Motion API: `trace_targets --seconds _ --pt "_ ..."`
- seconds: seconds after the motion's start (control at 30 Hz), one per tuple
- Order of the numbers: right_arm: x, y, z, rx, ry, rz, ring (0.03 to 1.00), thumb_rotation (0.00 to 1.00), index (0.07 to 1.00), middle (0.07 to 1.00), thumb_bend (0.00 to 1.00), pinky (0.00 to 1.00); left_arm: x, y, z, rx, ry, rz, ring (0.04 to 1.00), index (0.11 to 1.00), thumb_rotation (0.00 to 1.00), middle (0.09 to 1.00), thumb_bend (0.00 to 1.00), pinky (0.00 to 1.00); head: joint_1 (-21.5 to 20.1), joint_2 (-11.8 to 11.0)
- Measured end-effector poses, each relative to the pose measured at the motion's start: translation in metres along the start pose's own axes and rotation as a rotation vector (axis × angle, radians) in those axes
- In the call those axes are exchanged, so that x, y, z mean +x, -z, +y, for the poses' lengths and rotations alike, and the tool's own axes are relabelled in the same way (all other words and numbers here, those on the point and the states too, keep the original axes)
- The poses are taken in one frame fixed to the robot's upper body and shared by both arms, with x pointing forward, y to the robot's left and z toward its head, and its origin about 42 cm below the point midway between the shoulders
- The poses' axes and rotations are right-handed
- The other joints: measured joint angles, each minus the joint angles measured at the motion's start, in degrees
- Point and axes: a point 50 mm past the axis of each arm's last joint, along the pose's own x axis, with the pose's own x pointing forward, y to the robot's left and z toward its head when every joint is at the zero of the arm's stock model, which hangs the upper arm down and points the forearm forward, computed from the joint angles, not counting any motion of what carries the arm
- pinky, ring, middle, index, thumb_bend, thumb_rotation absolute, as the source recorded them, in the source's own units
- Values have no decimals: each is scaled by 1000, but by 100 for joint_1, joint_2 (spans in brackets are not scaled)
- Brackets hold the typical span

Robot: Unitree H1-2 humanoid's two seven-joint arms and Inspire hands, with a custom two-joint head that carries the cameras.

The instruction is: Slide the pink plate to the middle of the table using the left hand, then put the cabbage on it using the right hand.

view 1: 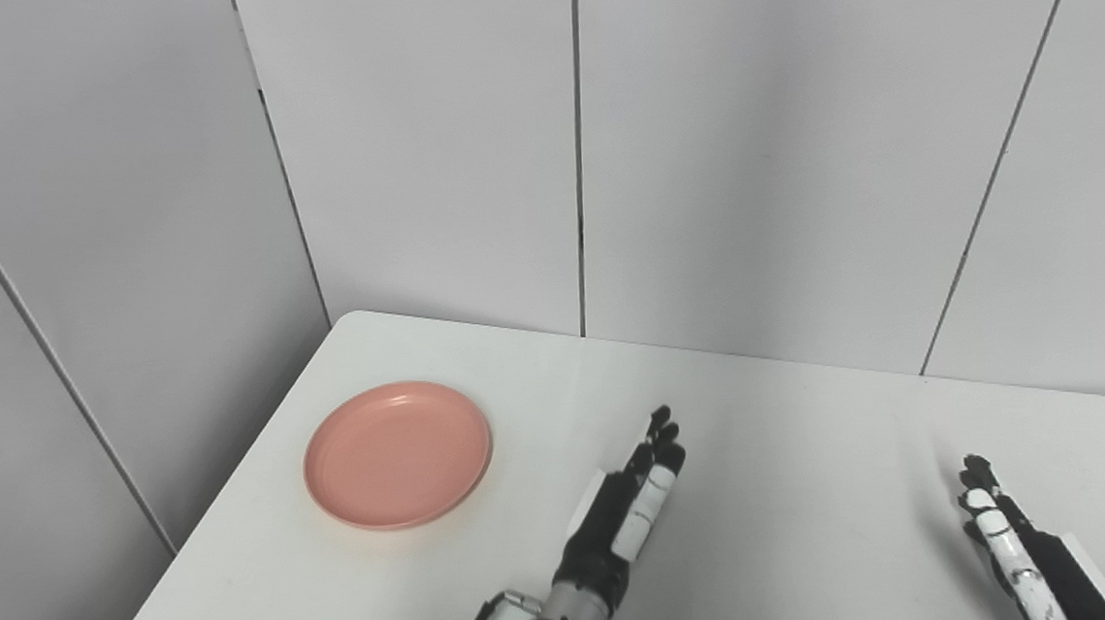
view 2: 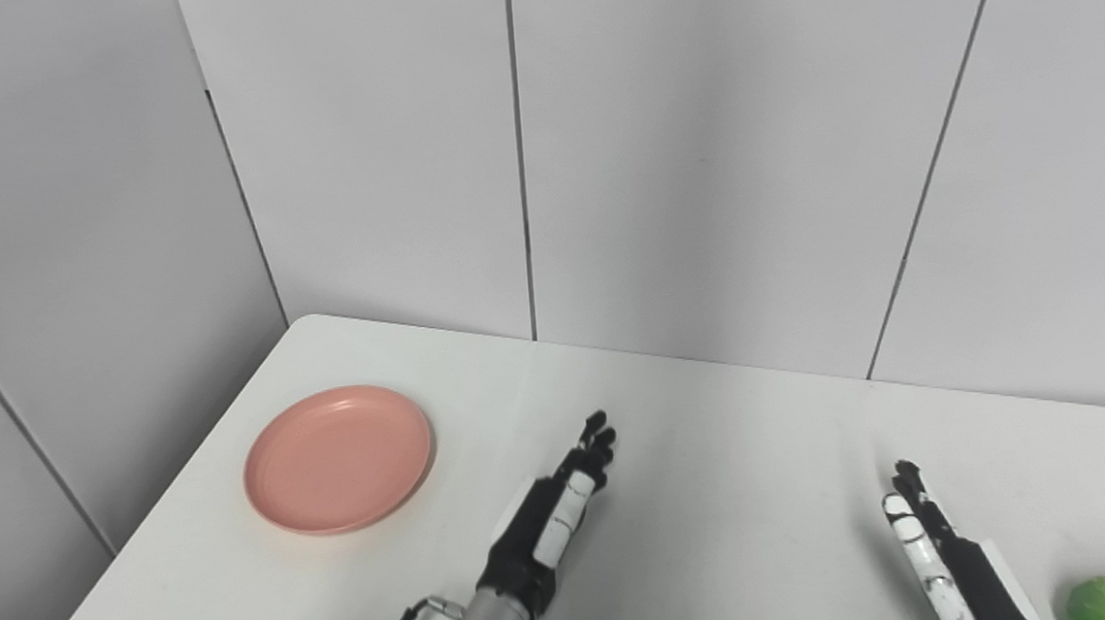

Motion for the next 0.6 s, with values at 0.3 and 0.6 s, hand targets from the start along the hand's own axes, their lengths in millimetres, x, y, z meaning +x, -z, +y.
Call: trace_targets --seconds 0.3,0.6 --pt "1 0 -1 1 1 0 997 1000 1000 1000 332 1000 6 -70 17 -28 -36 -158 970 996 1000 993 865 963 53 -18" --pt "1 0 -5 -6 2 2 999 1000 1000 1000 274 1000 3 -117 45 -14 -105 -271 975 1000 1000 997 841 976 141 -26"
